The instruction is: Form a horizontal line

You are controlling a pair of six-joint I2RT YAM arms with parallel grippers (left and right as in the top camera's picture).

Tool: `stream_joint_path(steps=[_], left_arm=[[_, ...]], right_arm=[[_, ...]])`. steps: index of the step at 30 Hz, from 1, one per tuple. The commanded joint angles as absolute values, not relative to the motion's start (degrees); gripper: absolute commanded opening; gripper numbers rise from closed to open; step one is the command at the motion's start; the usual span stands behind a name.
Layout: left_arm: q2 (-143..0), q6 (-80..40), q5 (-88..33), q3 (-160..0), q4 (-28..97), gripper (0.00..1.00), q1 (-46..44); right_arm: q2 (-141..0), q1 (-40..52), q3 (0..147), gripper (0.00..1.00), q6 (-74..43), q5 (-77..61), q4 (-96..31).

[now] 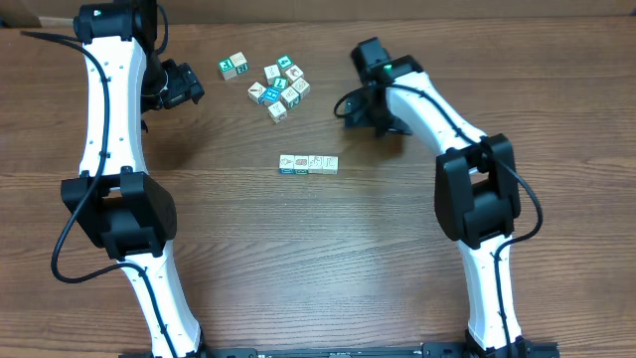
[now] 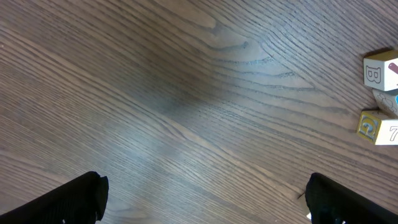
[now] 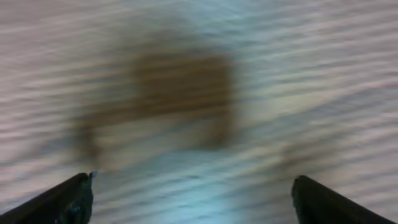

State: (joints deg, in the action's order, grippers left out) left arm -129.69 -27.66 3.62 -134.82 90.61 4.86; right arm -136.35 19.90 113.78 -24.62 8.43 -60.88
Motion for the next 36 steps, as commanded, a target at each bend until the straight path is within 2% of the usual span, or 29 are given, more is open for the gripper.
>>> stream_joint_path(steps=[1,29,36], left_arm=[[-129.64,-27.88,3.53,-135.04,90.56,0.99,4.49],[-129.64,-27.86,3.53,-135.04,90.56,1.0,4.49],[-129.64,-27.86,3.53,-135.04,90.56,1.0,4.49]], right_arm=[[-136.75,19.35,113.97,1.0,-23.51,8.99,-61.14],[-136.73,18.63,113.6,1.0,-23.53,8.97,-57.25],[-125.8,24.84,113.6,1.0,-23.53,8.97,-57.25]])
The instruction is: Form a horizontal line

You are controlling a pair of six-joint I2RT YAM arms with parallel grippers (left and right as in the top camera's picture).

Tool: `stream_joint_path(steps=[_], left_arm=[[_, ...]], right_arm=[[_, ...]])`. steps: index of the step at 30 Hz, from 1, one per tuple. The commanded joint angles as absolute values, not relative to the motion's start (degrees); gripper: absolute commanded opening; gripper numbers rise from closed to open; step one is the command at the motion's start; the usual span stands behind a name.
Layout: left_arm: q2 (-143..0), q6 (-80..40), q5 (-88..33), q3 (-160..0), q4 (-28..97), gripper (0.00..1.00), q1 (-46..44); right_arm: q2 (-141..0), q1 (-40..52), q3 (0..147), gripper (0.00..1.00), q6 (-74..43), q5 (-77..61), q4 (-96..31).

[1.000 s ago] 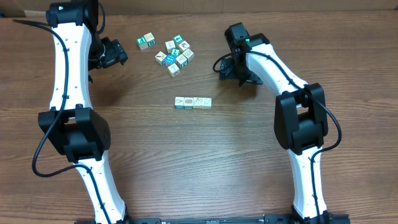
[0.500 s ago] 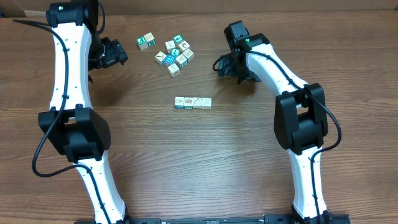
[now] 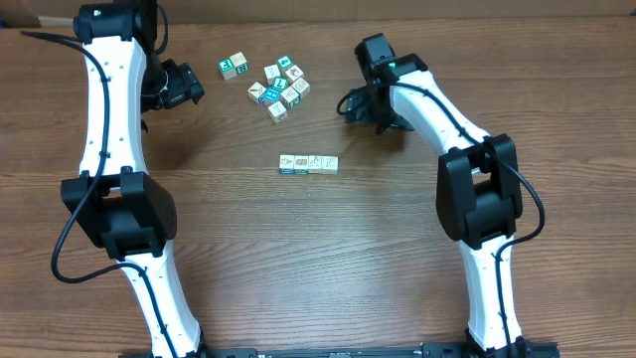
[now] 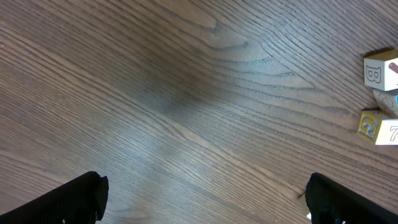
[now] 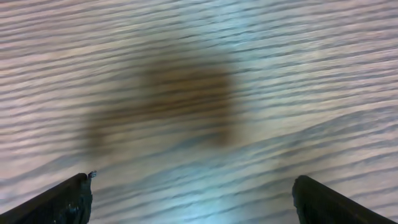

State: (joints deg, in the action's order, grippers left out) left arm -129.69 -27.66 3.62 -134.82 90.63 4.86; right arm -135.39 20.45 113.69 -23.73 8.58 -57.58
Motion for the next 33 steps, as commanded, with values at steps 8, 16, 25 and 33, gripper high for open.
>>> stream_joint_path(steps=[8,16,25,33], left_arm=[[-129.64,-27.88,3.53,-135.04,90.56,0.99,4.49],[-129.64,-27.86,3.53,-135.04,90.56,1.0,4.49],[-129.64,-27.86,3.53,-135.04,90.56,1.0,4.49],[-129.64,-27.86,3.53,-135.04,90.56,0.99,4.49]], right_arm=[[-109.86,31.73,113.6,1.0,-23.53,8.99,-56.73],[-96.03,32.64,113.6,1.0,-22.06,9.61,-56.71],[-80.14,30.06,106.87,1.0,-16.91,9.67,-54.61],[-61.21,23.16,82.54,1.0,-15.77,3.2,-35.46]])
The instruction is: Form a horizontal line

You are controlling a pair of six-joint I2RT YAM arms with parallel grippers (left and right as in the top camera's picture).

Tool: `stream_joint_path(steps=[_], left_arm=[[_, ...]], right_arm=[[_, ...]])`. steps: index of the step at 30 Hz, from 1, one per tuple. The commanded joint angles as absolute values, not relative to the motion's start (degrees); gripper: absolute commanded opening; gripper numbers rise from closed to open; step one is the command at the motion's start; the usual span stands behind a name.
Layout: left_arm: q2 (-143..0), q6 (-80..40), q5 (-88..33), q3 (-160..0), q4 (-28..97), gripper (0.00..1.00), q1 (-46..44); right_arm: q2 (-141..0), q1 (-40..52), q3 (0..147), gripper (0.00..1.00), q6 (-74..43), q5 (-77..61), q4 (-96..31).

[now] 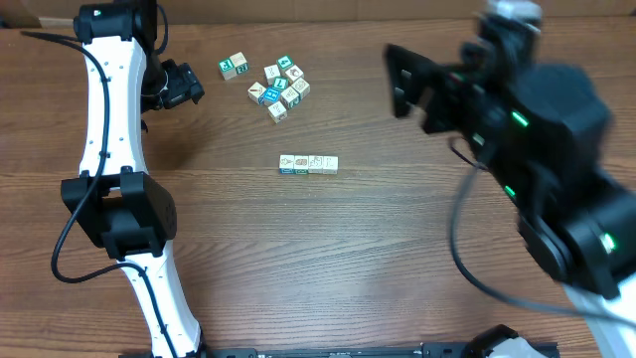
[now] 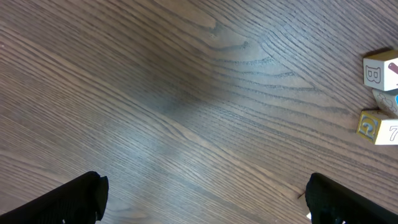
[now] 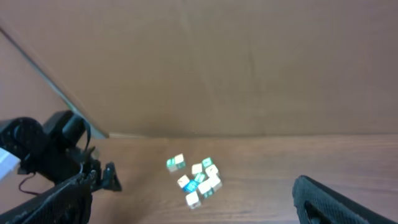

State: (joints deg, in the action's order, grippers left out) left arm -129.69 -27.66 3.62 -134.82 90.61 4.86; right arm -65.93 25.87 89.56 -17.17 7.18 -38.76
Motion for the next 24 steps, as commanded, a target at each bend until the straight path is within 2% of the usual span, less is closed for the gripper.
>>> stream_joint_path(steps=[1,5,10,19,24], left_arm=[[-129.64,-27.86,3.53,-135.04,90.56,1.0,4.49],[-129.64,-27.86,3.53,-135.04,90.56,1.0,4.49],[-129.64,-27.86,3.53,-135.04,90.56,1.0,4.49],[-129.64,-27.86,3.53,-135.04,90.56,1.0,4.49],[-129.64,-27.88,3.53,-135.04,90.56,0.99,4.47]], right_arm=[[-58.54,21.71,78.59,1.0,-14.61,0.51,-31.7],[-48.71,16.99,63.29,1.0,-11.68,-5.74,-15.33],[-36.01,14.68,46.11,1.0,-8.69,-5.65,1.02],[-18.06,11.64,25.52,1.0,-8.45,-3.07,17.43],[-9.96,10.2,17.67,1.0,-8.47,-2.61,19.75]])
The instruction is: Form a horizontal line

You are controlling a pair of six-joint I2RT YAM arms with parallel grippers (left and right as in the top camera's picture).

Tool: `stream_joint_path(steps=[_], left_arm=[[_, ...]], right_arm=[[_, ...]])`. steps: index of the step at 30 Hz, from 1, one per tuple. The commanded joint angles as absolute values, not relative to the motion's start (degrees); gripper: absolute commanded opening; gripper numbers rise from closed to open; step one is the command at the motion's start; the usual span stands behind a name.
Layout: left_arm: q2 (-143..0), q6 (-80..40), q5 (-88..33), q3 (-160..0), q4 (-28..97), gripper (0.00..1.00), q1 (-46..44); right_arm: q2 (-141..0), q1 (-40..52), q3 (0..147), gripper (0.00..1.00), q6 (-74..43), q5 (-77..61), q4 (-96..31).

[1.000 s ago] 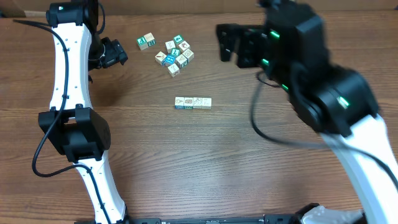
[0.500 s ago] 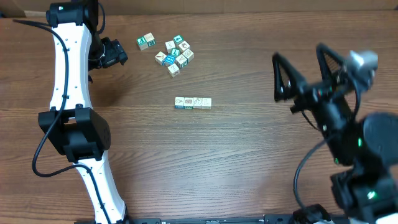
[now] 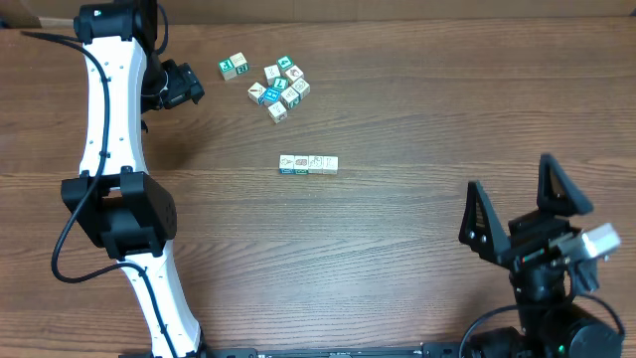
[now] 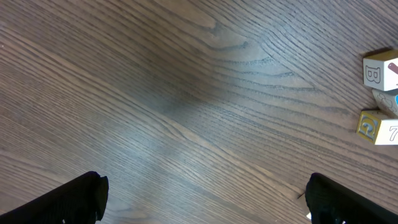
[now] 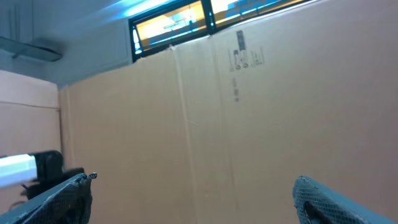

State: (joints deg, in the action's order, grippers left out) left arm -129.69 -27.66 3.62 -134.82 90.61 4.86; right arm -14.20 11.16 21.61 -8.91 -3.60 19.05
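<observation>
A short horizontal row of lettered wooden blocks [image 3: 308, 164] lies mid-table. A loose cluster of blocks [image 3: 278, 86] sits further back, with one block [image 3: 234, 66] apart on its left. My left gripper [image 3: 182, 86] hovers open left of that cluster. Its wrist view shows bare wood between the fingertips [image 4: 78, 196] and two blocks [image 4: 379, 73] at the right edge. My right gripper [image 3: 517, 209] is at the front right, open, empty and pointing upward. The right wrist view shows only its fingertips [image 5: 65, 199] against a cardboard wall.
Brown wooden table [image 3: 397, 259]. A cardboard wall [image 5: 205, 124] stands behind the table, with a lit window [image 5: 174, 22] above it. The left arm [image 3: 109, 119] runs down the table's left side.
The right arm was raised close under the overhead camera, looking down at the table. Now it is folded at the front right with its gripper pointing up. The left arm and blocks are unchanged.
The right gripper first hovered open low over the table, right of the block cluster, and stayed there at the second moment. Then it was lifted high above the table, and now it rests at the front right. The left gripper stayed open throughout.
</observation>
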Motion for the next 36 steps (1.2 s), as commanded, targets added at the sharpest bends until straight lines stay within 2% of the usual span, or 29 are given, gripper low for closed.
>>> stream_joint_path(steps=[1,8,18,23,28,36], left_arm=[[-129.64,-27.88,3.53,-135.04,90.56,1.0,4.49],[-129.64,-27.86,3.53,-135.04,90.56,1.0,4.49],[-129.64,-27.86,3.53,-135.04,90.56,0.99,4.49],[-129.64,-27.86,3.53,-135.04,90.56,0.99,4.49],[-129.64,-27.86,3.53,-135.04,90.56,1.0,4.49],[-129.64,-27.88,3.53,-135.04,90.56,1.0,4.49]], right_arm=[[-8.6,10.02,16.53,1.0,-8.47,-2.61,19.79],[-0.01,9.85,7.84,1.0,-8.47,-0.36,22.68],[-0.16,8.23,0.86,1.0,-8.75,-0.08,22.11],[-0.14,7.57,0.47,1.0,-9.1,0.43,11.57],[-0.14,7.27,0.47,1.0,-9.08,0.58,-4.49],[-0.14,7.01,0.47,1.0,-7.2,0.51,-4.82]])
